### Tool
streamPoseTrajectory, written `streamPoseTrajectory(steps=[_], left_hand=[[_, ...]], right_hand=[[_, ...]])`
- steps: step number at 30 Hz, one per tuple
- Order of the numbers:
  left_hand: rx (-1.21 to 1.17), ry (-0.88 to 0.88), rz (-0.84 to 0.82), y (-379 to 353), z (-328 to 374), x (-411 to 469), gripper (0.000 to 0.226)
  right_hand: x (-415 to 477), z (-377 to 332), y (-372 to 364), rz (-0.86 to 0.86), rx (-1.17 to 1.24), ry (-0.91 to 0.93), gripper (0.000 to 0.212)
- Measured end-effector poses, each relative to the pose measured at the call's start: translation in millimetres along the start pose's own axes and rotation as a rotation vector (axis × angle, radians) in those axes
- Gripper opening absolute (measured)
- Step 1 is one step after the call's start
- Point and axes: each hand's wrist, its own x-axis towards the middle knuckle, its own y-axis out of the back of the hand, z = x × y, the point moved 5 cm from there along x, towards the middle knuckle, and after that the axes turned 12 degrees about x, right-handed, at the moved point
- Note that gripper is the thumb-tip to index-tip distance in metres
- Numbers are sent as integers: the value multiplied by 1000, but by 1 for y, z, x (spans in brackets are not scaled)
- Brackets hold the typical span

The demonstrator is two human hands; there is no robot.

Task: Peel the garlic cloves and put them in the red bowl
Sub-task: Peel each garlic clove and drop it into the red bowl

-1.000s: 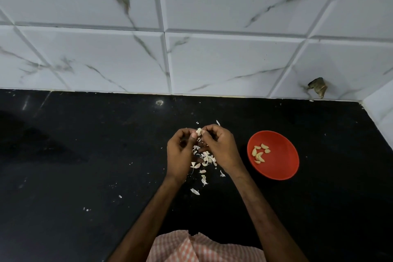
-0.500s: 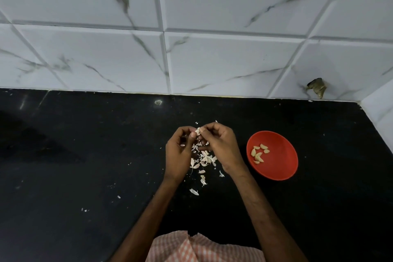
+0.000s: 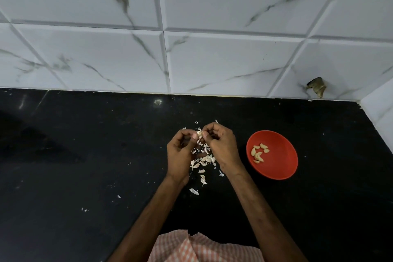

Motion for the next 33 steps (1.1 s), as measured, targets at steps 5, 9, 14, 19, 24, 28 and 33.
streamPoseTrajectory(steps=[5, 9, 14, 19, 24, 28, 33], left_hand=[[45, -85, -60, 2, 3, 4, 19], [194, -205, -72, 4, 5, 4, 20], [188, -152, -23, 4, 2, 2, 19], [74, -62, 41, 2, 3, 2, 13], [6, -20, 55, 4, 2, 5, 12], [10, -13, 0, 2, 1, 3, 14], [-34, 50, -57, -1, 4, 1, 12]], right_hand=[[0, 3, 3, 22, -45, 10, 11], [2, 3, 5, 22, -48, -3, 12], [0, -8, 0, -50, -226, 159, 7], [-7, -21, -8, -74, -577, 380, 8], [-7, -28, 0, -41, -512, 466, 7], [-5, -25, 2, -80, -296, 423, 9], [-2, -22, 0, -27, -343, 438, 6]])
